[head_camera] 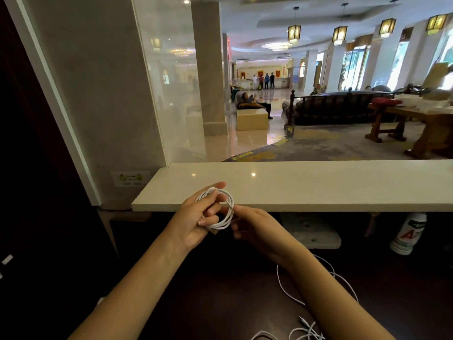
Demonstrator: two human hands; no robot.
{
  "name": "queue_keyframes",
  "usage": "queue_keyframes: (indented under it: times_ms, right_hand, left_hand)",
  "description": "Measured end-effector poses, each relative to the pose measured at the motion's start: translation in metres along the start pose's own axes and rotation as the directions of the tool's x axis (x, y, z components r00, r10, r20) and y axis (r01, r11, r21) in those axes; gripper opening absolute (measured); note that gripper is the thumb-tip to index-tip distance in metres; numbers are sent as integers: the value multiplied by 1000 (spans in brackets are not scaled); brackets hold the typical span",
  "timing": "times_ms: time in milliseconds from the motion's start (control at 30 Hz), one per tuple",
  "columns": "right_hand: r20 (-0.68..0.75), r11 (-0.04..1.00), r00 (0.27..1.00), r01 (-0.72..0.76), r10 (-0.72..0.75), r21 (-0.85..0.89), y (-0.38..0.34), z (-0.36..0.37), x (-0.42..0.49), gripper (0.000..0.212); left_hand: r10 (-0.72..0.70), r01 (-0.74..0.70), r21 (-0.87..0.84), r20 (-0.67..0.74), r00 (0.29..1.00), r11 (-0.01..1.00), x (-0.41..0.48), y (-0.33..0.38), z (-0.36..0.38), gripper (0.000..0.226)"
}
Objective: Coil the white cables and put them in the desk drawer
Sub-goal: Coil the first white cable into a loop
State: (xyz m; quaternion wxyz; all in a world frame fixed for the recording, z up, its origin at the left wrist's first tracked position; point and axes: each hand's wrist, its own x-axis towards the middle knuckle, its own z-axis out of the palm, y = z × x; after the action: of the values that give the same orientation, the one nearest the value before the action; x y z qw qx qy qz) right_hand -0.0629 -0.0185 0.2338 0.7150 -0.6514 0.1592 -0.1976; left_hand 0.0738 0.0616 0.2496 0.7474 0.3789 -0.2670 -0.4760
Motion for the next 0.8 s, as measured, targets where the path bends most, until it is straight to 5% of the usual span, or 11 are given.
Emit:
queue_keyframes:
  times_ms: [133, 333, 500, 800]
  right_hand:
    - [140, 969, 986, -116, 87, 219, -9, -10, 1, 14]
    - [309, 885, 940, -260, 141, 386, -12, -15, -2, 38]
    - [351, 864, 932, -248, 90, 437, -7, -12, -6, 36]
    - [253, 853, 964, -66, -79, 518, 3, -4, -8, 67]
  left_hand:
    - [-24, 25, -19, 19, 1000, 1000, -4, 0, 6, 25]
    - [-143, 140, -200, 3, 990, 970, -5, 0, 14, 25]
    - [-216, 212, -307, 21, 976, 928, -8, -6, 18, 24]
    - [-166, 165, -435, 37, 985, 885, -14, -13, 25, 25]
